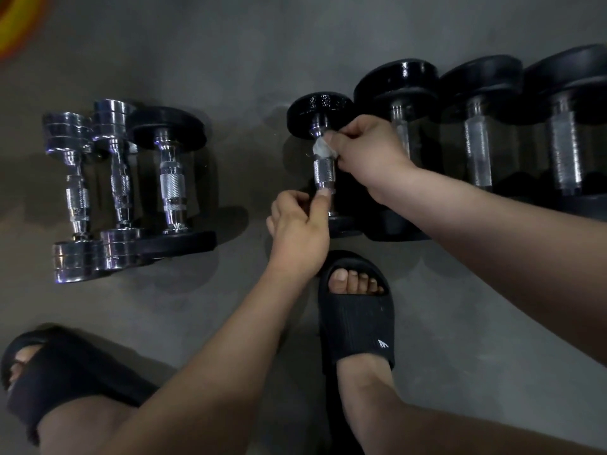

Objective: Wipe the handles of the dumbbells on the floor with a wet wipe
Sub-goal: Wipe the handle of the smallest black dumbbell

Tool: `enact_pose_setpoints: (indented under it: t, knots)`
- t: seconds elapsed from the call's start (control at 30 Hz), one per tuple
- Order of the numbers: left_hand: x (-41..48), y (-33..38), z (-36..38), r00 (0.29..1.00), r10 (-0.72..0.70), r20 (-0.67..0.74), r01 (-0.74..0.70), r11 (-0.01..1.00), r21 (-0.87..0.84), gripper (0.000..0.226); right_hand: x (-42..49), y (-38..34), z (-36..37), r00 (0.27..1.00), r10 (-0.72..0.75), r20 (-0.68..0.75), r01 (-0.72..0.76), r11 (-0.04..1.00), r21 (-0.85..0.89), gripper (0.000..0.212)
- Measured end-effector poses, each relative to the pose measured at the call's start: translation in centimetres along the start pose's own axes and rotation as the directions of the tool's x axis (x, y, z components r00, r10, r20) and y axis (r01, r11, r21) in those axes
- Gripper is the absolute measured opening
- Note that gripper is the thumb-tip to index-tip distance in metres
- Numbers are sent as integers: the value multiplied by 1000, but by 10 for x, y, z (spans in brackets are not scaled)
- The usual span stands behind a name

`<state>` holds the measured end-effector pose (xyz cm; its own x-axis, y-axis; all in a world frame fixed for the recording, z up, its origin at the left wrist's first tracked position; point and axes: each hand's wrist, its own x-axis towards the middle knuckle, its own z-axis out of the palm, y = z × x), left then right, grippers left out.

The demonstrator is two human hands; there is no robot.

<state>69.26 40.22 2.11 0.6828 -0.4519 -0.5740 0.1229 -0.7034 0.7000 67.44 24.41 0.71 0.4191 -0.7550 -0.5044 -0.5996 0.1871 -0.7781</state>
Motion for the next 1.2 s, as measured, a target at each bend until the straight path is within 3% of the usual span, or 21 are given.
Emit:
enact_pose_setpoints:
  t: [0.13,0.2,0.33,0.43,0.63,0.7,0.77,0.87,0.97,1.03,1.1,1.2]
  knots:
    - [-6,-17,-18,995,-26,97,6,980,197,75,-10,14,-3,998,-9,55,10,999,-30,31]
    - [-4,-21,-23,984,-58,170,28,985,172,75,-9,15,0,1000,-3,15,3,1000,-18,24]
    - [-4,-16,-23,983,26,181,-62,979,195,73,-3,-1,9,996,22,-86,-20,1000,23,27]
    - [-5,-13,-24,985,38,168,-67,983,171,92,-3,-8,13,989,48,-141,-41,998,56,29]
    - [-5,-16,-22,986,53,160,-76,987,140,99,-23,-6,6,998,3,-61,-9,996,-93,31]
    - [-6,-16,-21,987,51,155,-72,988,134,99,-19,-13,8,996,33,-84,-35,999,-26,32]
    - [-6,-15,-21,987,55,151,-73,990,117,97,-14,-16,13,989,112,-101,-95,983,160,33]
    - [-6,-16,-19,988,57,147,-75,990,121,99,-6,-12,16,971,235,42,-234,904,359,18]
    - [-4,-18,-19,987,63,146,-80,990,116,97,-5,-12,9,916,298,268,-381,857,347,19]
    - [-3,-19,-18,986,64,155,-81,991,111,97,-7,-14,7,897,314,310,-411,850,328,27]
    - [-2,-20,-19,984,65,164,-84,990,111,97,-7,-13,6,898,316,306,-403,871,281,21]
    - [0,-21,-19,983,70,168,-91,989,117,97,-9,-9,2,904,309,296,-351,931,101,19]
